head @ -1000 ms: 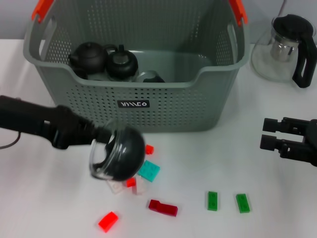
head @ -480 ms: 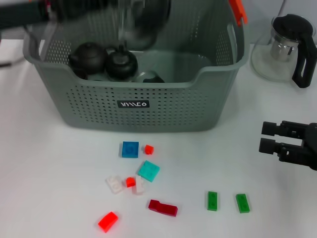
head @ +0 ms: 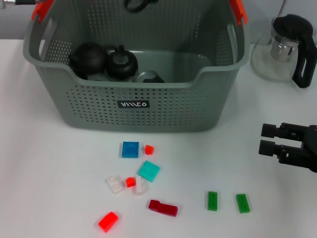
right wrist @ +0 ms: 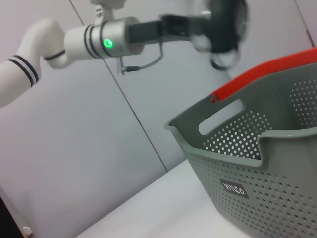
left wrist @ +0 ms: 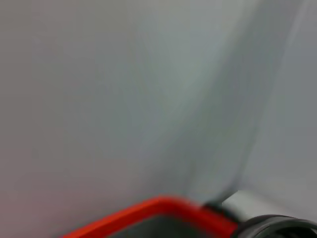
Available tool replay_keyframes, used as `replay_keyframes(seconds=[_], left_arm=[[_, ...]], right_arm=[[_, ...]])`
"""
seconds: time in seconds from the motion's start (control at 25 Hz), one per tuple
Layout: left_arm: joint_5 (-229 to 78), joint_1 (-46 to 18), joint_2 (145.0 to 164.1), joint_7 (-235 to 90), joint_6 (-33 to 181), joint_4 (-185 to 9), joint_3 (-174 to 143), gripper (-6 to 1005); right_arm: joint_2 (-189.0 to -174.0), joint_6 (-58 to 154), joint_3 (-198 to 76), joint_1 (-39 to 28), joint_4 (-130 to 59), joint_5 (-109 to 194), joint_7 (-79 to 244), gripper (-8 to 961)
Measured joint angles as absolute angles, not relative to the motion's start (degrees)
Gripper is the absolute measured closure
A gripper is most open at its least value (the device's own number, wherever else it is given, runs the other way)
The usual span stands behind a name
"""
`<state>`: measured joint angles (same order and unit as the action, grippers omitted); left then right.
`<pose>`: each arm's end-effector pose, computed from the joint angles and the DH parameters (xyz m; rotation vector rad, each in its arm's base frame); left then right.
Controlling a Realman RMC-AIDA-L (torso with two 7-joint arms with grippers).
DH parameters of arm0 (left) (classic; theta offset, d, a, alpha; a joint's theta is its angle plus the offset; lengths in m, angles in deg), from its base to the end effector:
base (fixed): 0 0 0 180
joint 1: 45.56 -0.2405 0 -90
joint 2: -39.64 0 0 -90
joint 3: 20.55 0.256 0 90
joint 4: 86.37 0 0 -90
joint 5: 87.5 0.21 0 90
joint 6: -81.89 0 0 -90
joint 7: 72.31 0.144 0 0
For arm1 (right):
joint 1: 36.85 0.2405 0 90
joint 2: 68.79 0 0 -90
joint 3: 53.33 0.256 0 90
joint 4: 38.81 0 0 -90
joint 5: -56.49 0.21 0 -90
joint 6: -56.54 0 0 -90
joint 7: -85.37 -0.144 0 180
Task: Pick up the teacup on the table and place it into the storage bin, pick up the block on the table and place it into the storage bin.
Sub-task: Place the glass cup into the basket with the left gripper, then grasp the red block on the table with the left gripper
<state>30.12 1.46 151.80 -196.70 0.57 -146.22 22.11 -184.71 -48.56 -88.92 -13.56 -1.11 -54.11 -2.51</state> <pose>-0.1300 0.4418 0.1133 -2.5001 -0.7891 -0.6435 0.2831 0.2794 0.0366 -2.7191 0.8972 0.9728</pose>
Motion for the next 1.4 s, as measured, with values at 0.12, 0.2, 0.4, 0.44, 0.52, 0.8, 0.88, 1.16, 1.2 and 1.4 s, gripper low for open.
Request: replay_keyframes(seconds=[0.12, 0.2, 0.4, 0.44, 0.52, 0.8, 0.88, 1.16, 1.2, 1.4], left_arm=[[37.95, 1.58, 153.01, -199.13, 6.61, -149.34, 28.13, 970], [42.58, 1.76, 153.93, -200.27, 10.25, -149.73, 31.90, 969], [54.93, 2.70, 157.52, -201.67, 20.45, -147.58, 39.43, 969], [57.45, 2.97, 158.21, -201.66, 22.12, -146.98, 40.53, 969], [62.20, 3.59, 159.41, -201.66, 24.36, -146.07, 42.53, 968], [69.80, 4.14, 161.78, -201.48, 26.55, -145.81, 44.37, 968], [70.64, 4.15, 161.74, -201.50, 26.55, -145.54, 45.51, 969], [71.42, 4.33, 161.90, -201.65, 25.91, -145.04, 47.00, 887], [71.44, 4.35, 161.93, -201.81, 25.90, -145.02, 46.92, 871], [71.48, 4.38, 161.96, -201.88, 25.40, -145.12, 46.73, 777]], right_arm=[[-184.72, -48.39, -88.91, -13.56, -1.28, -54.18, -2.51, 279], [-184.71, -48.30, -88.91, -13.56, -1.52, -54.21, -2.51, 280], [-184.63, -48.09, -88.92, -13.55, -1.64, -54.24, -2.51, 280], [-184.61, -48.07, -88.92, -13.56, -1.64, -54.25, -2.51, 280], [-184.52, -48.05, -88.92, -13.51, -1.64, -54.26, -2.51, 280], [-184.50, -47.89, -88.92, -13.42, -1.64, -54.26, -2.51, 279], [-184.52, -47.66, -88.92, -13.39, -1.64, -54.26, -2.51, 280], [-184.53, -47.50, -88.92, -13.37, -1.64, -54.20, -2.52, 279], [-184.51, -47.50, -88.92, -13.34, -1.64, -54.19, -2.54, 279], [-184.45, -47.50, -88.92, -13.34, -1.64, -54.10, -2.66, 279]])
